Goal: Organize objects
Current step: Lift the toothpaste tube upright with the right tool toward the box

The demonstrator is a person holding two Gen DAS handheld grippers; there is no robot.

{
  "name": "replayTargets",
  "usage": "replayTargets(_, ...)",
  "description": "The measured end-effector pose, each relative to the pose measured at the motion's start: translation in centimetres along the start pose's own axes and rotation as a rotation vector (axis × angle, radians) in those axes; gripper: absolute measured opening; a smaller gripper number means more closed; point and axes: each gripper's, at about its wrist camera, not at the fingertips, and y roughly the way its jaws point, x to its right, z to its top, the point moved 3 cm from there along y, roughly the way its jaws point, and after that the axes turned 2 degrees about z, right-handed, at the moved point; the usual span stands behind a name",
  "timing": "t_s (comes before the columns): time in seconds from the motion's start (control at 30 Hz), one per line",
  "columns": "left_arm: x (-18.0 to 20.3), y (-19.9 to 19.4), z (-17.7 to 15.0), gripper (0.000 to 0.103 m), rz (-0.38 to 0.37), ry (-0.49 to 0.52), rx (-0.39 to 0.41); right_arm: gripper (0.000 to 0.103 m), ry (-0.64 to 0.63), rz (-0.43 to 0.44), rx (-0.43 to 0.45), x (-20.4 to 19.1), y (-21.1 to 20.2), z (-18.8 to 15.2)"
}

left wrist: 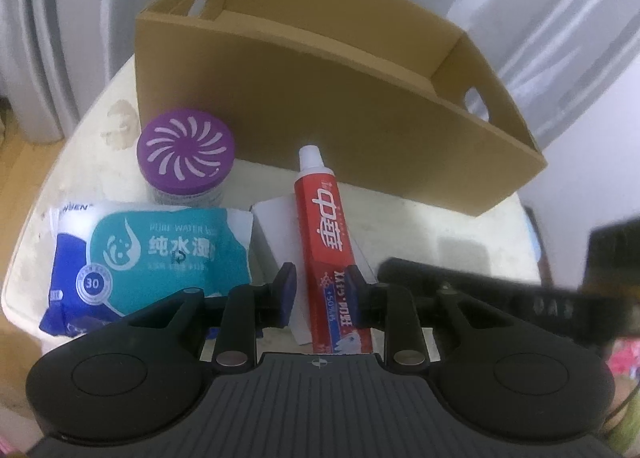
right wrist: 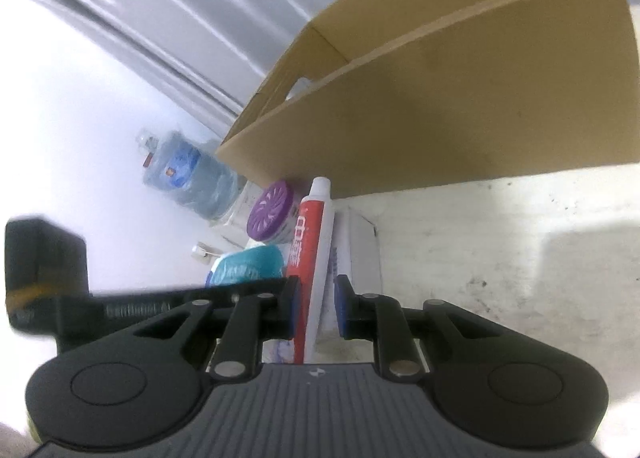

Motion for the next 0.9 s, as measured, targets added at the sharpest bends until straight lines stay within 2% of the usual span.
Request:
replayTargets(0.13, 0.1, -0.1, 0.0, 0.027, 0.026, 0.038, 0.023, 0.02, 0.128, 0.044, -0.043, 0.6, 1.4, 0.4)
replayTargets(0.27, -0.1, 0.2, 0.2, 0.029, 0.01, 0.025, 0.014, 0.021, 0.194, 0.076, -0.046, 1.1, 1.7, 0.6)
replayTargets(0.37, -0.3, 0.0, 0.1, 0.03, 0.01, 0.028, 0.014, 0.024, 0.219, 0.079, -0.032, 1.2, 1.6, 0.9)
replayTargets(0.5, 0.0, 0.2, -0.1, 0.033, 0.002, 0.054, 0.005, 0.033, 0.267, 0.074, -0.037, 1.7, 2.0, 1.0)
replayTargets(0.6, 0.5, 0.6, -0.3, 0.035, -0.004, 0.076, -0.004, 0.035, 0.267, 0.085, -0.053, 1.3, 2.4, 0.9)
replayTargets(0.9, 1.7, 1.2, -0.6, 0.037, 0.005, 0.112, 0.002, 0.035, 0.213, 0.026, -0.063, -0.4, 3.3, 0.6)
